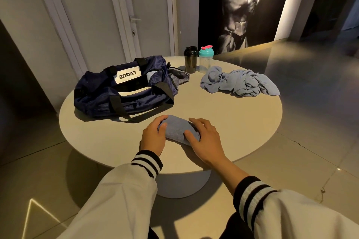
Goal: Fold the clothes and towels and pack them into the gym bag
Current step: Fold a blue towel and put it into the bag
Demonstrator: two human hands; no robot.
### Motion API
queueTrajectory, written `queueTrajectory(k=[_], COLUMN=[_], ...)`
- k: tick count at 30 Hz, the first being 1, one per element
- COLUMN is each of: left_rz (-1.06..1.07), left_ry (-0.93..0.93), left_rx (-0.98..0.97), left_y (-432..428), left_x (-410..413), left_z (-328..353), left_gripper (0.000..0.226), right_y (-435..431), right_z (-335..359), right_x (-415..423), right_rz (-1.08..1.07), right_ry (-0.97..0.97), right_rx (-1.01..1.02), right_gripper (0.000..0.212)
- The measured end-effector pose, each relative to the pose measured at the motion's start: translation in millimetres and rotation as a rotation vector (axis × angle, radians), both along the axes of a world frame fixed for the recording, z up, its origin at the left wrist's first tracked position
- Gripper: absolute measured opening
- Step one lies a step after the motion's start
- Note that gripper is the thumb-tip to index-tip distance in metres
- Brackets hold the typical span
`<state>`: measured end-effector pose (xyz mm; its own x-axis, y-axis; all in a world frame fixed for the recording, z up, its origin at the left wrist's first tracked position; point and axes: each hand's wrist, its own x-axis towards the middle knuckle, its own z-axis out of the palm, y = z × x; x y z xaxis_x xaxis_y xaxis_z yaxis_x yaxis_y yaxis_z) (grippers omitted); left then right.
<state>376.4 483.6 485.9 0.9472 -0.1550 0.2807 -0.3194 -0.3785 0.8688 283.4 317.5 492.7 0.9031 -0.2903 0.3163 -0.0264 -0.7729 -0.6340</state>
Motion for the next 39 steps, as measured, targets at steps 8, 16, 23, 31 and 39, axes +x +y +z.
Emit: queueTrajectory(k=[8,16,23,31,39], left_rz=[0.003,-0.051,0.191,-0.204,-0.184], left_ry=[0.057,-0.244,-0.047,0.088,0.156], left_rx=[0.186,0.693,0.628,-0.099,-0.211], left_y=[-4,-14,-12,-9,1], left_x=[4,-13,-5,-13,5], left_z=[0,-1,1,17,28], left_gripper=[0.035,0.070,0.063,0.055,0.042], right_y=[6,1,18,34,43], right_z=[2,8,12,24,23], right_x=[-6,-2,3,16,73], right_rz=[-0.084,-0.098,0.014,0.125,0.130], right_ry=[0.048,0.200,0.250,0.133,-0.108], right_rx=[-0.087,-0.060,0.352,0.627,0.694], right_gripper=[0.046,0.040,0.057,0.026,0.014])
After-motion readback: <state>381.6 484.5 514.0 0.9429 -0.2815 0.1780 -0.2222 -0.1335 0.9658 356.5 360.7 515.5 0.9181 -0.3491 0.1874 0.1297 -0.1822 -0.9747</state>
